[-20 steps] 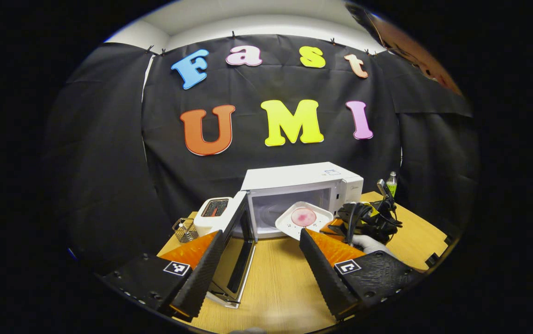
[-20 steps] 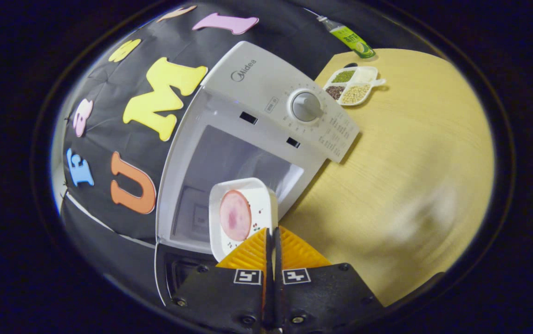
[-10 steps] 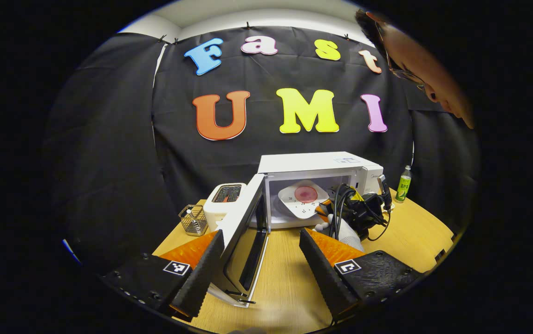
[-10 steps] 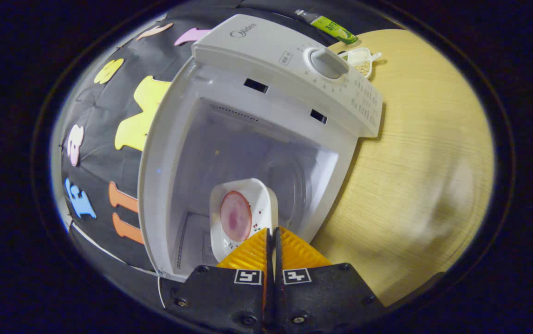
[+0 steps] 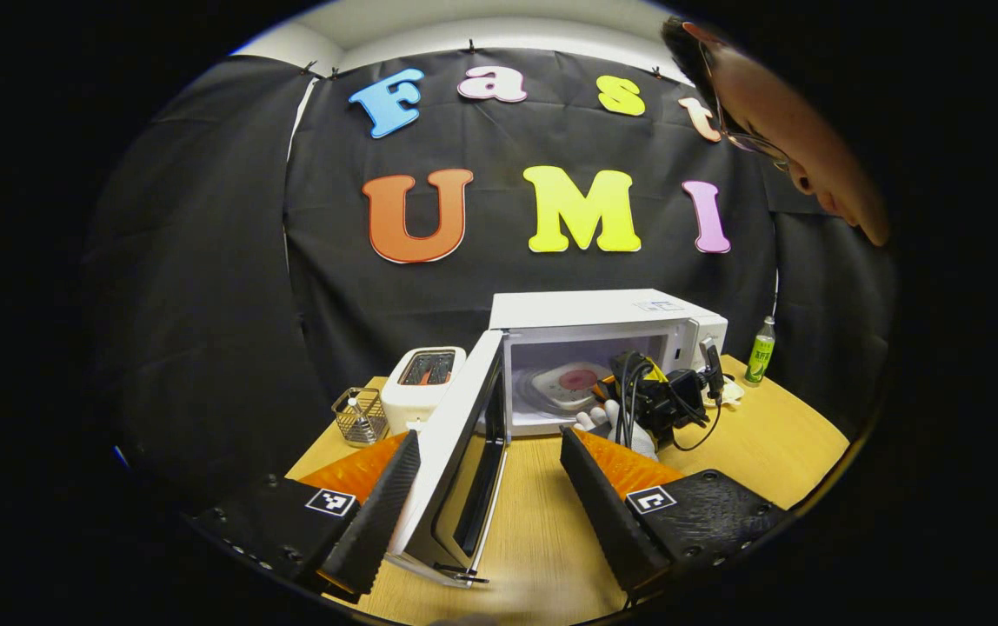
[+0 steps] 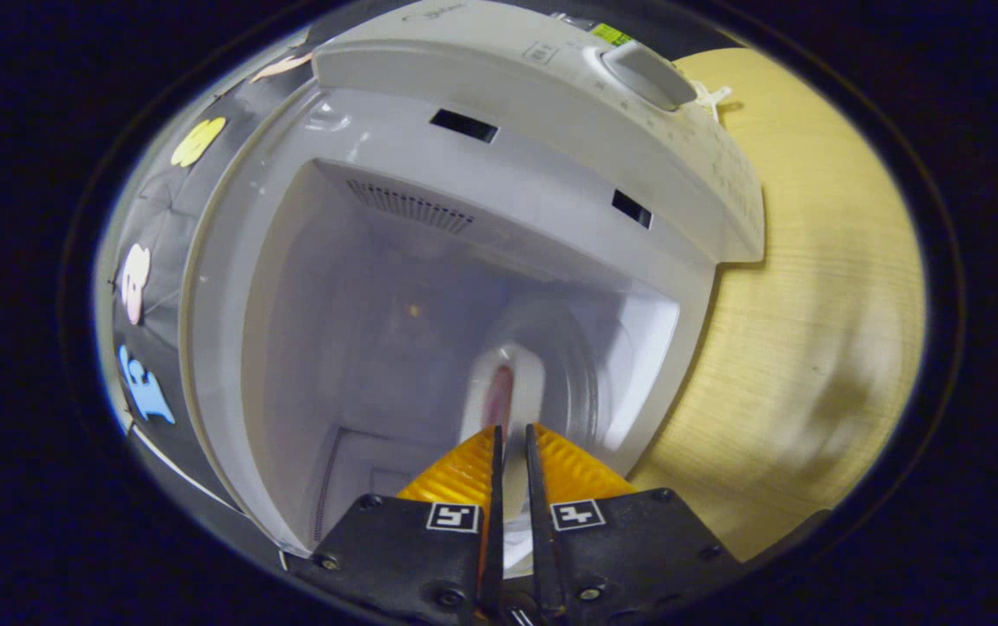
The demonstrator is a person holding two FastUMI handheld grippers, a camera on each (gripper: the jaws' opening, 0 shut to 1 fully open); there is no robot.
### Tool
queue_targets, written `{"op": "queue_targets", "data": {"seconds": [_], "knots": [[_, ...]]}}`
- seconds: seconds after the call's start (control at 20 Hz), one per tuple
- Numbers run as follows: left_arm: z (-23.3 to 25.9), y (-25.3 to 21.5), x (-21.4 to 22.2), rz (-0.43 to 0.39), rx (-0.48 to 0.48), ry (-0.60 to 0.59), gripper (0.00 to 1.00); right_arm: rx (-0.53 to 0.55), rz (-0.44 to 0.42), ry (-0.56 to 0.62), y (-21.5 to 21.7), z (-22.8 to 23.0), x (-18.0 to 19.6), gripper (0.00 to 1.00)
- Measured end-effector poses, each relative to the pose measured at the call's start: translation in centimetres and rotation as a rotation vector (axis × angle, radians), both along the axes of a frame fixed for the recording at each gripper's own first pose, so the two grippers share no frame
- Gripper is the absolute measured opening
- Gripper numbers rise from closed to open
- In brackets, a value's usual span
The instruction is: Open the microwave oven with the left hand, put the food in, and close the microwave oven.
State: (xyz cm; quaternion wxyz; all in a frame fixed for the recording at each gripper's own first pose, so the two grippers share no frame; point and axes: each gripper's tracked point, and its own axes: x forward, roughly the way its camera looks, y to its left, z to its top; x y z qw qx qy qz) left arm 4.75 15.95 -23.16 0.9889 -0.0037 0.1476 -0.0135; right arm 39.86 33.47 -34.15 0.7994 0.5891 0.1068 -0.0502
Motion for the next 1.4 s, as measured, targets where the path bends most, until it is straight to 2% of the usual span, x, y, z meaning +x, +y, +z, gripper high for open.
{"op": "queue_targets", "data": {"seconds": [0.05,0.1,0.15,0.2,0.25,0.3,0.45,0.55,0.65,0.7,0.75,1.05,1.1,1.15,1.2,1.25,1.3,1.35,1.4], "knots": [[0.2,-0.1,0.1,-0.001,0.0,-0.005,0.97,0.03,0.006,-0.044,0.3,0.8,0.2,0.24],[0.3,-0.2,0.2,-0.001,-0.002,-0.004,0.97,0.028,0.029,-0.071,0.5,1.5,-0.1,0.43],[0.4,-0.4,0.1,-0.004,-0.005,-0.006,0.97,-0.012,0.056,-0.065,0.8,1.6,-0.6,0.56],[0.7,-0.5,0.1,-0.006,-0.005,-0.012,0.97,-0.069,0.078,-0.044,0.9,1.4,-1.3,0.77],[1.1,-0.7,0.0,-0.009,-0.004,-0.019,0.97,-0.134,0.093,-0.041,0.5,1.7,-1.9,0.83],[1.6,-0.7,0.0,-0.012,0.0,-0.028,0.97,-0.202,0.106,-0.044,0.2,2.2,-2.6,0.98],[2.6,-0.4,-0.2,-0.011,0.018,-0.036,0.97,-0.398,0.142,-0.034,-1.7,4.0,-5.2,0.98],[3.2,0.1,-0.5,-0.005,0.025,-0.037,0.97,-0.598,0.174,-0.039,-3.6,5.6,-7.3,0.98],[3.9,0.5,-0.8,-0.001,0.027,-0.047,0.97,-0.742,0.224,-0.053,-4.9,7.6,-9.8,0.98],[4.4,0.7,-0.8,0.003,0.03,-0.062,0.97,-0.81,0.245,-0.063,-5.7,8.4,-11.0,0.89],[4.8,1.0,-0.8,0.011,0.036,-0.071,0.97,-0.876,0.267,-0.062,-6.8,9.2,-12.2,0.9],[5.5,1.9,-1.2,0.035,0.054,-0.071,0.97,-1.082,0.307,-0.029,-15.0,13.5,-18.7,0.9],[5.5,2.1,-1.2,0.043,0.051,-0.067,0.97,-1.118,0.308,-0.016,-16.5,14.1,-19.9,1.0],[5.6,2.3,-1.4,0.046,0.051,-0.07,0.97,-1.147,0.308,-0.007,-17.9,14.7,-20.9,1.0],[5.5,2.7,-1.5,0.062,0.053,-0.059,0.89,-1.17,0.311,0.0,-19.0,15.4,-21.8,1.0],[5.4,3.2,-1.7,0.072,0.051,-0.054,0.97,-1.195,0.31,0.011,-20.1,16.0,-22.8,0.91],[5.5,3.5,-1.8,0.085,0.045,-0.055,0.89,-1.217,0.315,0.02,-21.2,16.6,-23.8,0.91],[5.7,3.8,-1.9,0.092,0.039,-0.059,0.97,-1.243,0.318,0.023,-22.1,17.3,-24.8,0.91],[5.9,4.2,-1.9,0.102,0.037,-0.069,0.96,-1.261,0.304,0.023,-23.1,18.1,-25.7,0.91]]}}
